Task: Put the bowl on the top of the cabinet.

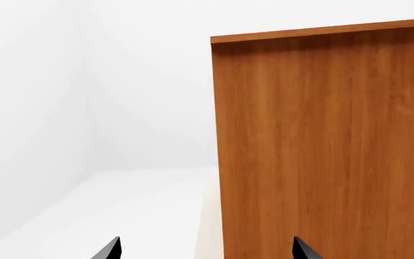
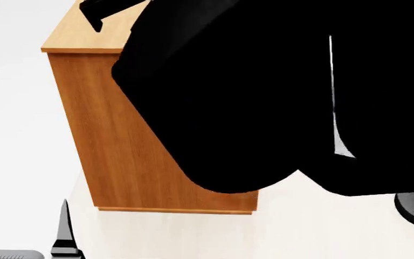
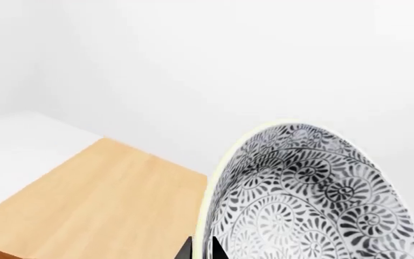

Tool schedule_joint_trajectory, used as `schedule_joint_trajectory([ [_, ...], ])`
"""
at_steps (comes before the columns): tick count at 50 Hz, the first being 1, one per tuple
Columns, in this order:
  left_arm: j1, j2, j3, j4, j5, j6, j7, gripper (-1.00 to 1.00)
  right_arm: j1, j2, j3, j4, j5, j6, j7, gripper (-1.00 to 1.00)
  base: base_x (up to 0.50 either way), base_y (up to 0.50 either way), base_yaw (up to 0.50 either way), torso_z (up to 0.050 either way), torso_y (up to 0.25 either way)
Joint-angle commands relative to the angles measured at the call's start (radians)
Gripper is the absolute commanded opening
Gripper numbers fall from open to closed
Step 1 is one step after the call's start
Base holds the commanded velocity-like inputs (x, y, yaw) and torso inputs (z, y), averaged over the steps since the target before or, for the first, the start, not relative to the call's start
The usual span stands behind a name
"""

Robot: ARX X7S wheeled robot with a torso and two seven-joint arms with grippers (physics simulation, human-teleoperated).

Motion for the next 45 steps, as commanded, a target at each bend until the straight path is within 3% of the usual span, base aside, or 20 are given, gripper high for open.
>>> schedule_joint_trajectory([
  [1, 0.001, 0.001, 0.002, -0.025, -0.002, 0.016, 0.007, 1.00, -0.007, -0.038, -0.006, 0.058, -0.083, -0.019, -0.064, -1.00, 0.00, 0.00, 0.00, 0.000, 0.000],
  [15, 0.004, -0.008, 0.001, -0.004, -0.010, 0.007, 0.003, 1.00, -0.011, -0.079, -0.014, 0.081, -0.135, -0.053, -0.077, -1.00, 0.00, 0.00, 0.00, 0.000, 0.001],
  [38, 0.010, -0.008, 0.016, -0.054, 0.000, 0.034, 0.016, 1.00, -0.008, -0.115, -0.063, 0.267, -0.342, -0.104, -0.284, -1.00, 0.00, 0.00, 0.00, 0.000, 0.000],
  [45, 0.010, -0.013, 0.017, -0.022, -0.004, 0.015, 0.008, 1.00, -0.034, -0.152, -0.082, 0.303, -0.371, -0.126, -0.283, -1.00, 0.00, 0.00, 0.00, 0.000, 0.000],
])
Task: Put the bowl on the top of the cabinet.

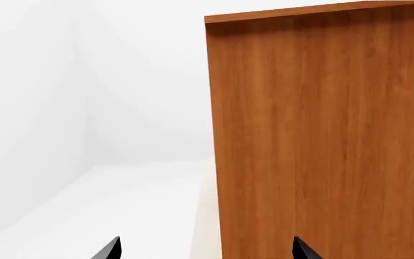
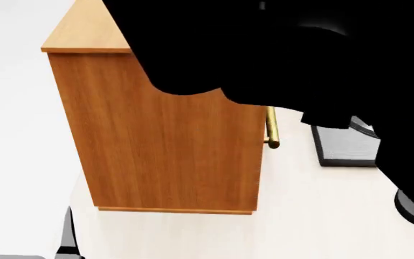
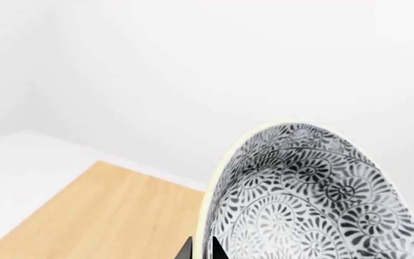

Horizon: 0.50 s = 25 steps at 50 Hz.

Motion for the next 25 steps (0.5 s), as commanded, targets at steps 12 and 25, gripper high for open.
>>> schedule_joint_trajectory([
  [12, 0.017, -0.014, -0.007, 0.023, -0.012, 0.007, -0.003, 1.00, -0.069, -0.118, -0.060, 0.063, -0.110, -0.054, -0.061, -1.00, 0.00, 0.00, 0.00, 0.000, 0.001],
  [25, 0.011, -0.009, 0.002, 0.009, -0.013, 0.011, 0.002, 1.00, -0.100, -0.134, -0.060, 0.022, -0.105, -0.077, -0.065, -1.00, 0.00, 0.00, 0.00, 0.000, 0.001],
])
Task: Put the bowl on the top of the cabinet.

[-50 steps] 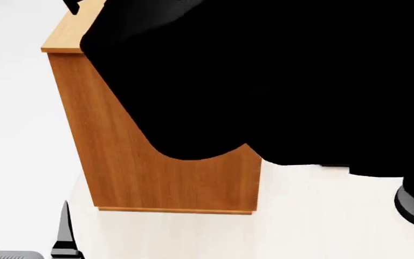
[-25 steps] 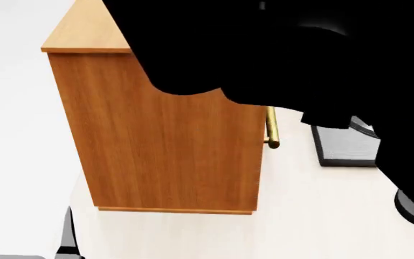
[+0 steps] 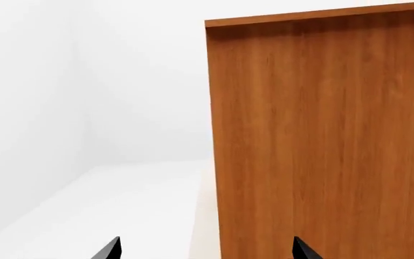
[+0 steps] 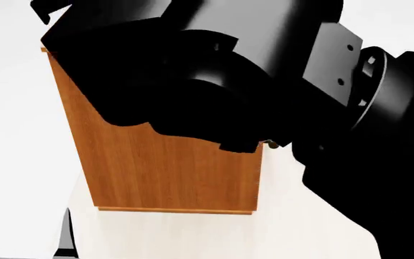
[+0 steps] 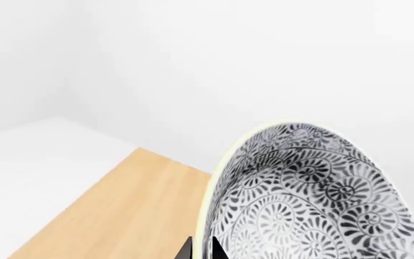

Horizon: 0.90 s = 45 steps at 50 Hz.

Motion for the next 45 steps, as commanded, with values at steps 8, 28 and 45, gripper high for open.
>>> schedule_joint_trajectory([
  [8, -0.002, 0.003, 0.001, -0.026, -0.006, 0.015, 0.005, 1.00, -0.052, -0.022, -0.038, -0.002, -0.079, -0.036, -0.047, -1.00, 0.00, 0.00, 0.00, 0.002, 0.000],
  [28, -0.001, 0.003, 0.001, -0.043, -0.008, 0.028, 0.006, 1.00, -0.092, -0.038, -0.078, 0.027, -0.135, -0.066, -0.087, -1.00, 0.00, 0.00, 0.00, 0.000, 0.001],
  [45, -0.009, 0.005, 0.005, -0.050, -0.014, 0.028, 0.008, 1.00, -0.091, -0.034, -0.076, -0.013, -0.153, -0.088, -0.106, -1.00, 0.00, 0.00, 0.00, 0.000, 0.001],
])
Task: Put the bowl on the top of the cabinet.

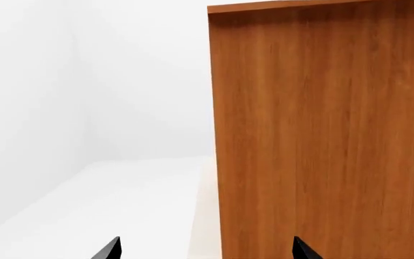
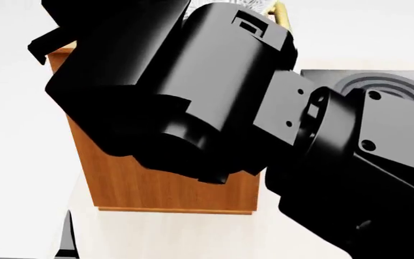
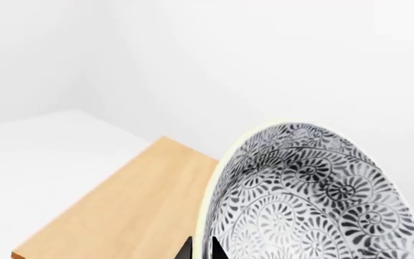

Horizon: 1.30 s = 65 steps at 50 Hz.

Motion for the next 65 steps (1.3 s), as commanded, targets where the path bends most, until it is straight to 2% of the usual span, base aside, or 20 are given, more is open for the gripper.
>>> schedule_joint_trajectory([
  [1, -0.004, 0.000, 0.001, -0.006, -0.003, 0.000, 0.000, 1.00, 0.001, 0.004, 0.000, -0.019, -0.046, -0.020, -0.023, -1.00, 0.00, 0.00, 0.00, 0.000, 0.000],
  [2, -0.004, 0.000, 0.001, -0.006, -0.003, 0.000, 0.000, 1.00, 0.001, 0.004, 0.000, -0.019, -0.046, -0.020, -0.023, -1.00, 0.00, 0.00, 0.00, 0.000, 0.000],
  [3, -0.003, -0.001, 0.000, -0.001, -0.005, -0.001, -0.001, 1.00, 0.001, 0.010, 0.001, -0.026, -0.044, -0.019, -0.015, 1.00, 0.00, 0.00, 0.00, 0.000, 0.000],
  [26, -0.010, 0.004, 0.014, -0.001, -0.001, -0.008, -0.006, 1.00, 0.022, 0.101, 0.027, -0.110, -0.007, 0.015, 0.039, 1.00, 0.00, 0.00, 0.00, 0.000, 0.000],
  [32, -0.011, 0.007, 0.018, -0.003, 0.001, -0.005, -0.006, 1.00, 0.070, 0.138, 0.064, -0.197, 0.064, 0.056, 0.092, 1.00, 0.00, 0.00, 0.00, 0.000, 0.002],
  [51, -0.022, 0.014, 0.028, -0.024, 0.005, 0.001, -0.004, 1.00, 0.124, 0.212, 0.099, -0.291, 0.136, 0.105, 0.161, 1.00, 0.00, 0.00, 0.00, 0.000, 0.000],
  [65, -0.028, 0.018, 0.035, -0.026, 0.005, -0.001, -0.005, 1.00, 0.203, 0.283, 0.136, -0.392, 0.259, 0.170, 0.263, 1.00, 0.00, 0.00, 0.00, 0.000, 0.000],
])
